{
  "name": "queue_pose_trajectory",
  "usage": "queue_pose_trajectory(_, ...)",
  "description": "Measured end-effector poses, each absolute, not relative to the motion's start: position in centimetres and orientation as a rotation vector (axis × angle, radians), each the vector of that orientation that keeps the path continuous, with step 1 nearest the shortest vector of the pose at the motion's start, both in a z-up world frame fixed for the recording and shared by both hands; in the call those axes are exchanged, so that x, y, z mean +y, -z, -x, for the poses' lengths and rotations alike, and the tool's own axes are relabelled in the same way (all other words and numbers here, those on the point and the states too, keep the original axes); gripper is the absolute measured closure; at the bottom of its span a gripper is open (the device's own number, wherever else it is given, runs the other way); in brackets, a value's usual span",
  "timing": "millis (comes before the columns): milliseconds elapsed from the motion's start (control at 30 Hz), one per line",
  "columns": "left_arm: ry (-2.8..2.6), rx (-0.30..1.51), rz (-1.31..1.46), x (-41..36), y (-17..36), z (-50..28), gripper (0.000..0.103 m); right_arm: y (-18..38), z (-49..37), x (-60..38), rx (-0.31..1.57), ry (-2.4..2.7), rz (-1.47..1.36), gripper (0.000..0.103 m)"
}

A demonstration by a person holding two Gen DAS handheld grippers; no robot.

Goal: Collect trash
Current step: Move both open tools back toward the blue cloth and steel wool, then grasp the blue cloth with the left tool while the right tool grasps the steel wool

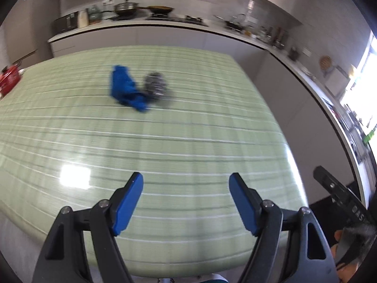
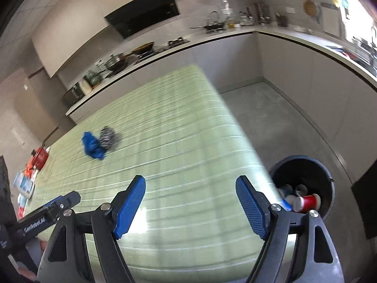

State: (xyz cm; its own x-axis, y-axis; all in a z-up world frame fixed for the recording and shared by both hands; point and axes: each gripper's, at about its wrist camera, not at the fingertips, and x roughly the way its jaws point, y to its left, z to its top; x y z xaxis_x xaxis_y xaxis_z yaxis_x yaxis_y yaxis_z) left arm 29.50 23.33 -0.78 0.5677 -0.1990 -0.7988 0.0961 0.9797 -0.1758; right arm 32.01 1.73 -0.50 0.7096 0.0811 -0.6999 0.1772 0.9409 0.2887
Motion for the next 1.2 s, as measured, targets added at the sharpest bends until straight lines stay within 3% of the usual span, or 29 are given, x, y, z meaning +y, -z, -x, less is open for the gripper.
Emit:
queue_pose_trajectory(433, 0.013, 0.951, 0.145, 29.7, 2.2, -37.0, 0.026, 0.7, -40.9, 7.9, 0.785, -0.122, -0.304, 0.022)
queue_pose_trajectory(1200, 0.173, 1.031, 0.126, 33.2, 5.4, -51.0, 0.026, 1.9, -49.0, 15.5, 0.809, 0.03, -0.309, 0.022)
